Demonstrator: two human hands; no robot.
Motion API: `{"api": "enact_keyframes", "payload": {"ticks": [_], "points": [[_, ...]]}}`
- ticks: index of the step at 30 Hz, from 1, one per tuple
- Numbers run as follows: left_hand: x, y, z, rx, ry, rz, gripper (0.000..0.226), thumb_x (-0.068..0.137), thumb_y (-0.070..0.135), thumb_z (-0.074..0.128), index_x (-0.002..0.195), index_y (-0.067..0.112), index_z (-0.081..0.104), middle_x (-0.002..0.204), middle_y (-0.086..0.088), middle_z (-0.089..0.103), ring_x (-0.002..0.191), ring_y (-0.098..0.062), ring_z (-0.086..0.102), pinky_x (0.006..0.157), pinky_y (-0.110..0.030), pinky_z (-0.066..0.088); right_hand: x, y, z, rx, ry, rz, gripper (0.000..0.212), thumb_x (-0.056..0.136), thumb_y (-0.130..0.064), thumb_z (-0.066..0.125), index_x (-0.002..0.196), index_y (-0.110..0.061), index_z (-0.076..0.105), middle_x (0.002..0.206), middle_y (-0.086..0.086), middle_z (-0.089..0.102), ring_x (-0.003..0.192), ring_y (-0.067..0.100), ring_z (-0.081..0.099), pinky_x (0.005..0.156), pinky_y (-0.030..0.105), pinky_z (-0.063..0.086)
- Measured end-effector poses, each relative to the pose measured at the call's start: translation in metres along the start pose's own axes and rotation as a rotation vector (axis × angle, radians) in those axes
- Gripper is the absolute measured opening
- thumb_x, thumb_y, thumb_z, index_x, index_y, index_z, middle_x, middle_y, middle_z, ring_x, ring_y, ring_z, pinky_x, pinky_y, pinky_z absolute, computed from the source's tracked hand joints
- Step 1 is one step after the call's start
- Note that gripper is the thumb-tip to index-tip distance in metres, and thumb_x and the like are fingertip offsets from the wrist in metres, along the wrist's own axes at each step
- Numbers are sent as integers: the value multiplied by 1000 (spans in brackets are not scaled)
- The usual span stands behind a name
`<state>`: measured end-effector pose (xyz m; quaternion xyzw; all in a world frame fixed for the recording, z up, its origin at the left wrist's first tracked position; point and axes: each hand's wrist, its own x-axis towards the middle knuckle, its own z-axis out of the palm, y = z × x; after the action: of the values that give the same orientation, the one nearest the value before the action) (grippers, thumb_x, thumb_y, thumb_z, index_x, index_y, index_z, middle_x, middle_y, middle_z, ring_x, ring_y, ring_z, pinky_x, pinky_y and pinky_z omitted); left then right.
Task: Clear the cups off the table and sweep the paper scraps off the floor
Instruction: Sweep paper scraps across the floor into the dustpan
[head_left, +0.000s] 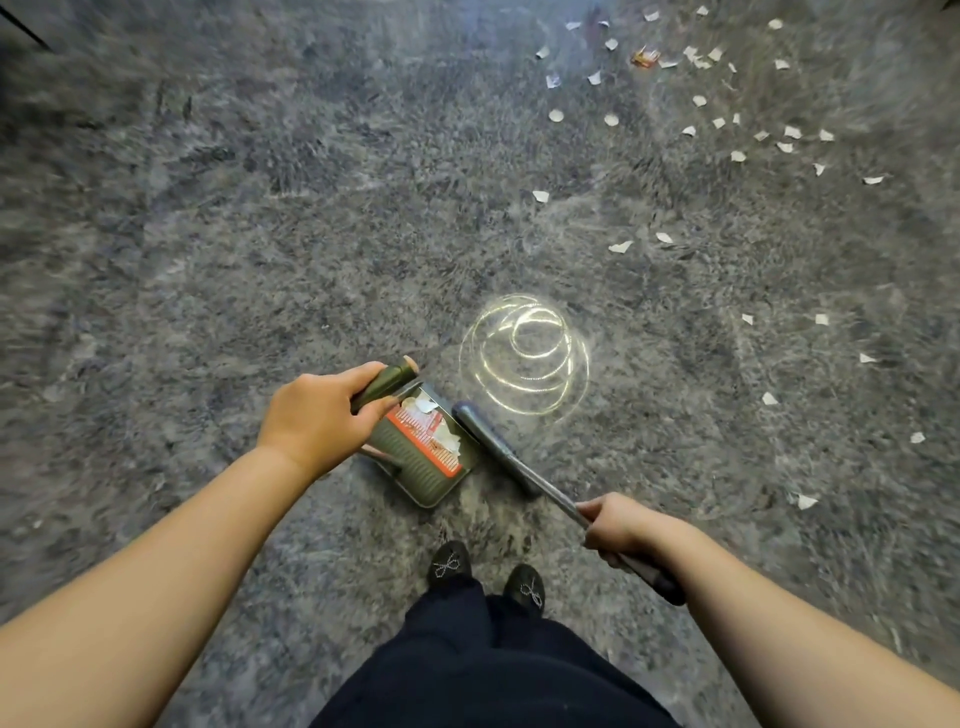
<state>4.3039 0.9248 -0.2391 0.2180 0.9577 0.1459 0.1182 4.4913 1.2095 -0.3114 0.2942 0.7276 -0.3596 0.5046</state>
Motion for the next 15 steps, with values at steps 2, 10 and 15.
{"api": "enact_keyframes", "payload": {"ticks": [2, 10, 15], "points": [[-2, -1, 0, -6, 6, 0, 29, 87, 46, 63, 114, 38, 64, 77, -1, 71, 74, -30, 66, 60, -31, 46, -2, 1, 4, 42, -16, -9, 43, 85, 2, 49, 124, -12, 60, 54, 6, 47, 36, 12, 42, 38, 20, 38], [-8, -3, 0, -4, 13, -9, 29, 88, 46, 63, 116, 38, 64, 77, -1, 71, 74, -29, 65, 60, -30, 44, -13, 15, 4, 163, 110, 16, 27, 90, -6, 53, 115, -16, 60, 54, 4, 46, 29, 10, 41, 37, 20, 36], [-11, -4, 4, -5, 15, -19, 29, 88, 46, 62, 117, 39, 63, 79, -1, 71, 75, -29, 65, 60, -30, 43, 7, 16, -11, 15, 177, 110, 22, 98, -17, 44, 107, -2, 58, 60, 9, 56, 37, 19, 52, 40, 22, 41]]}}
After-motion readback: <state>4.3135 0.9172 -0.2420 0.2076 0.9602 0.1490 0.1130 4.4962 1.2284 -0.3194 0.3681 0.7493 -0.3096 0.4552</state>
